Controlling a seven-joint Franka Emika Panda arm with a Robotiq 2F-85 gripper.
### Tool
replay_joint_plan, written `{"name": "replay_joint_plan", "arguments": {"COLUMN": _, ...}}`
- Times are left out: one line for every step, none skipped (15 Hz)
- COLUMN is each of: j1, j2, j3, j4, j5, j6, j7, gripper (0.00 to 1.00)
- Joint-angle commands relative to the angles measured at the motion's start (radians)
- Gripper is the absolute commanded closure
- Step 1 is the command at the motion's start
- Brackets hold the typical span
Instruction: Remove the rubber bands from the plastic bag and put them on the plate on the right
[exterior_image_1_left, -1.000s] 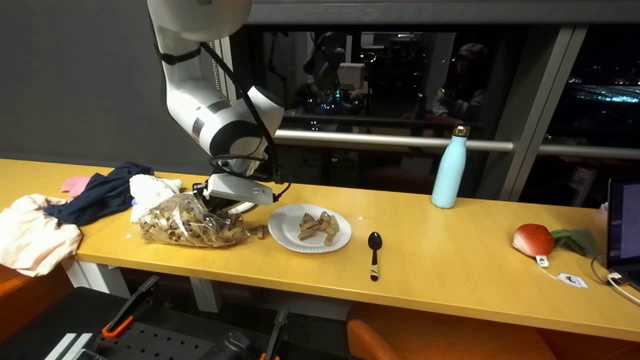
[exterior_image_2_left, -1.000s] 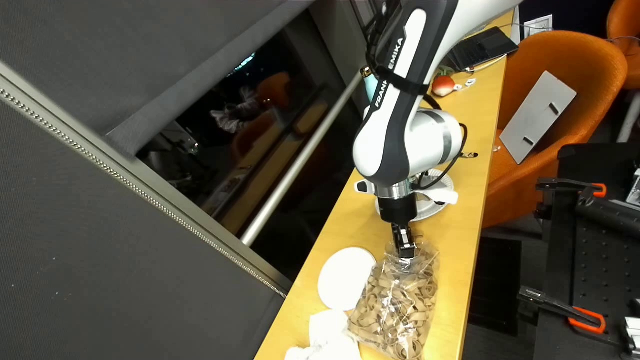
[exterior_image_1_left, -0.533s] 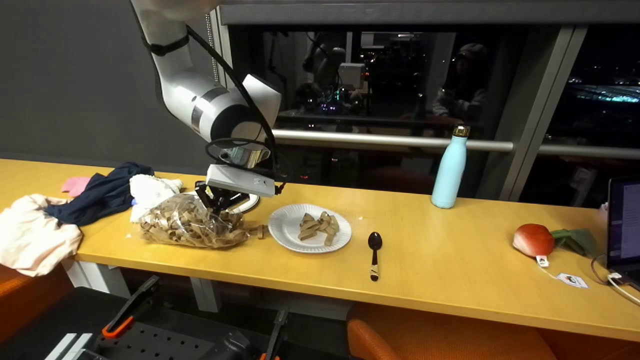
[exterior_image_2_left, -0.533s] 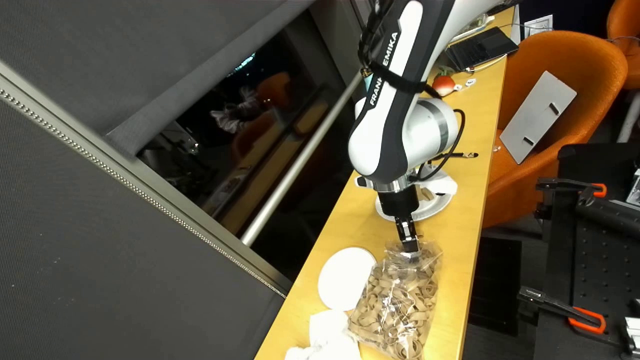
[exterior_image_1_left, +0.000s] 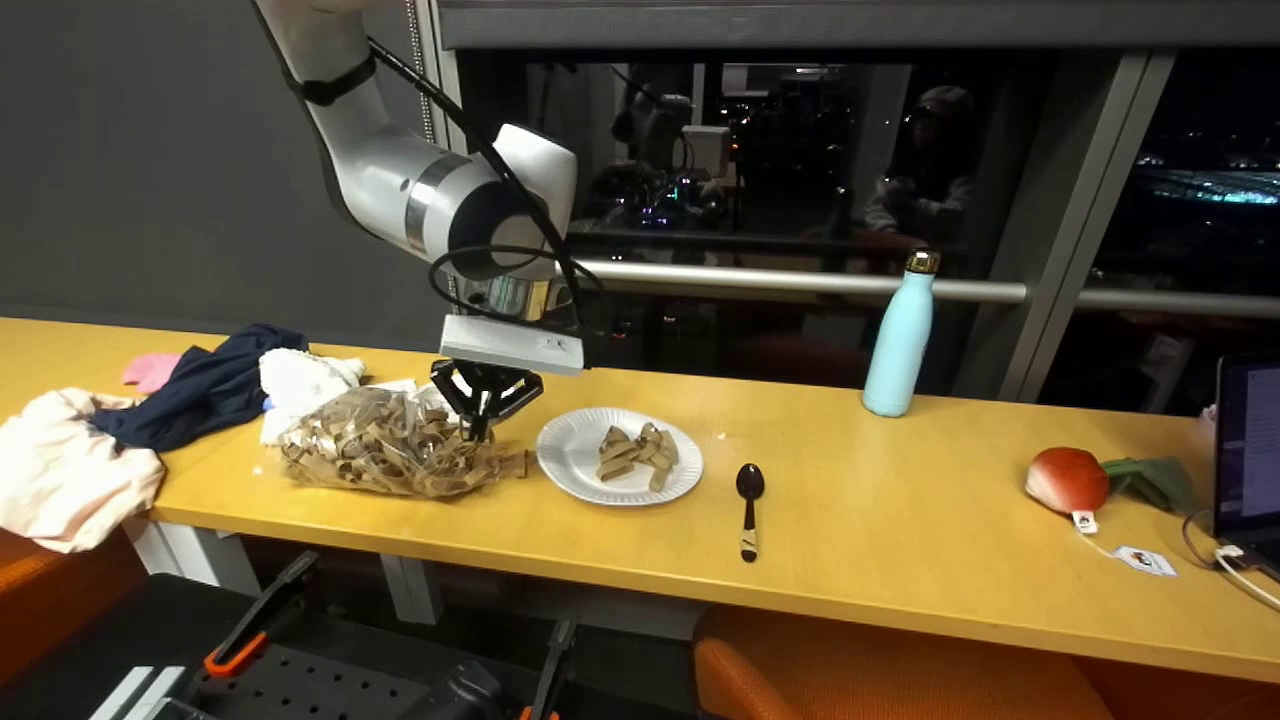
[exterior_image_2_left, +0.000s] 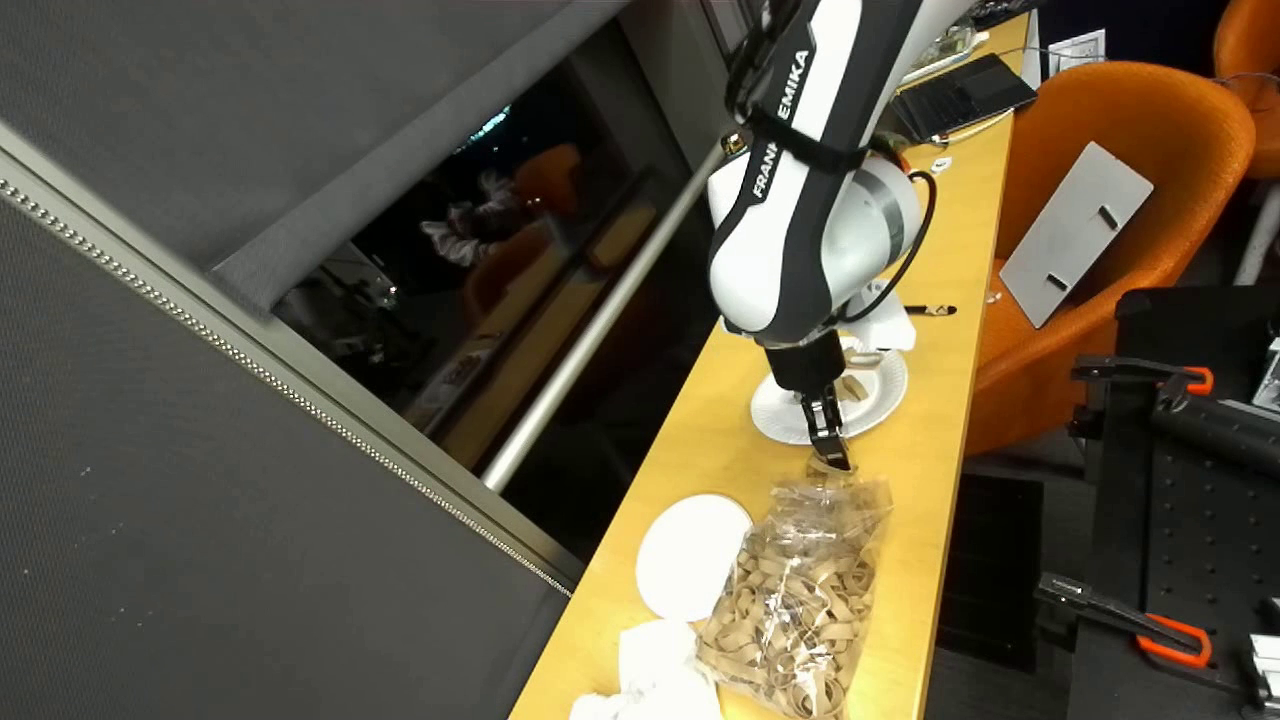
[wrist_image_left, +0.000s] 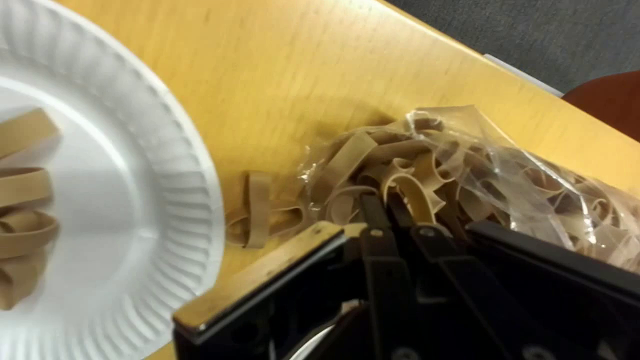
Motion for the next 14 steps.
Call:
{"name": "replay_joint_plan", "arguments": {"j1": 0.043, "j2": -0.082, "j3": -0.069, "j4": -0.045, "j5": -0.060, "j6": 0.054, "j7": 0.069, "gripper": 0.99}}
{"name": "replay_joint_plan", "arguments": {"j1": 0.053, "j2": -0.098, "j3": -0.087, "j4": -0.054, "j5": -0.087, "j6": 0.064, "j7": 0.096, "gripper": 0.99}}
{"name": "replay_joint_plan", "arguments": {"j1": 0.057, "j2": -0.114, "j3": -0.102, "j4": -0.067, "j5": -0.109, "j6": 0.076, "j7": 0.116, "gripper": 0.99}}
{"name": "replay_joint_plan", "arguments": {"j1": 0.062, "j2": -0.124, "j3": -0.116, "j4": -0.077, "j5": -0.133, "j6": 0.087, "j7": 0.141, "gripper": 0.99}}
{"name": "replay_joint_plan", "arguments": {"j1": 0.062, "j2": -0.141, "j3": -0.130, "j4": -0.091, "j5": -0.151, "j6": 0.093, "j7": 0.160, "gripper": 0.99}}
{"name": "replay_joint_plan", "arguments": {"j1": 0.062, "j2": -0.148, "j3": -0.142, "j4": -0.101, "j5": -0.169, "j6": 0.101, "j7": 0.176, "gripper": 0.99}}
{"name": "replay_joint_plan", "arguments": {"j1": 0.058, "j2": -0.156, "j3": -0.152, "j4": -0.116, "j5": -0.181, "j6": 0.111, "j7": 0.188, "gripper": 0.99}}
{"name": "replay_joint_plan", "arguments": {"j1": 0.056, "j2": -0.161, "j3": -0.163, "j4": -0.128, "j5": -0.197, "j6": 0.118, "j7": 0.201, "gripper": 0.99}}
{"name": "replay_joint_plan", "arguments": {"j1": 0.049, "j2": -0.167, "j3": -0.174, "j4": -0.144, "j5": -0.205, "j6": 0.129, "j7": 0.208, "gripper": 0.99}}
{"name": "replay_joint_plan", "arguments": {"j1": 0.039, "j2": -0.169, "j3": -0.183, "j4": -0.157, "j5": -0.209, "j6": 0.141, "j7": 0.206, "gripper": 0.99}}
{"name": "replay_joint_plan", "arguments": {"j1": 0.026, "j2": -0.171, "j3": -0.191, "j4": -0.167, "j5": -0.208, "j6": 0.167, "j7": 0.198, "gripper": 0.99}}
{"name": "replay_joint_plan", "arguments": {"j1": 0.015, "j2": -0.168, "j3": -0.198, "j4": -0.171, "j5": -0.209, "j6": 0.188, "j7": 0.190, "gripper": 0.99}}
{"name": "replay_joint_plan", "arguments": {"j1": 0.003, "j2": -0.161, "j3": -0.202, "j4": -0.167, "j5": -0.206, "j6": 0.212, "j7": 0.180, "gripper": 0.99}}
{"name": "replay_joint_plan", "arguments": {"j1": -0.001, "j2": -0.152, "j3": -0.212, "j4": -0.162, "j5": -0.213, "j6": 0.230, "j7": 0.187, "gripper": 0.99}}
